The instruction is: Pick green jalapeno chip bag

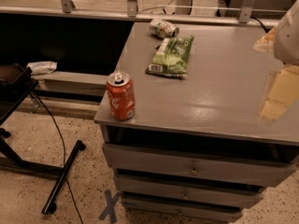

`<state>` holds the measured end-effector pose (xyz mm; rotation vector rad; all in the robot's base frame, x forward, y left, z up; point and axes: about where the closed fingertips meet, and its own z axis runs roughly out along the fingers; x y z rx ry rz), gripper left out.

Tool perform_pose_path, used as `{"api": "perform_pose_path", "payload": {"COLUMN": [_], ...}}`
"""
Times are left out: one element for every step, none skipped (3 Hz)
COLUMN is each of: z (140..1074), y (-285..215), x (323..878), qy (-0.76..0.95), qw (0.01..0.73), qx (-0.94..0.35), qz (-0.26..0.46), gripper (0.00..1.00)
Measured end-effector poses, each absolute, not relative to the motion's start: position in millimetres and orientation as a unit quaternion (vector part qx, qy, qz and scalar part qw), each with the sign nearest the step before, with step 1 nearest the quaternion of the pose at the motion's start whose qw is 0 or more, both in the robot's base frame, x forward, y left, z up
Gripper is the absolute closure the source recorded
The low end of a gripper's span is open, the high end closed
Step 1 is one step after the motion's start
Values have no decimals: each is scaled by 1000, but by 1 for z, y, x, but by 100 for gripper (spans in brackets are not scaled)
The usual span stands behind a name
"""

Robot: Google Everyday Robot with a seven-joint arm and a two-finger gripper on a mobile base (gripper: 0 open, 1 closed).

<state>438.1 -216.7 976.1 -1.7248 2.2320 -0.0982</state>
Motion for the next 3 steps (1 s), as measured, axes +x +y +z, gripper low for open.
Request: {"api": "perform_pose_path", "payload": {"z": [976,974,970], "y": [-217,-213,-197], "x": [438,468,545], "qy": [781,774,755], "qw": [159,180,234], "qx": [-603,-606,-611], "qz": [-34,-36,-33], "gripper": [0,0,0]}}
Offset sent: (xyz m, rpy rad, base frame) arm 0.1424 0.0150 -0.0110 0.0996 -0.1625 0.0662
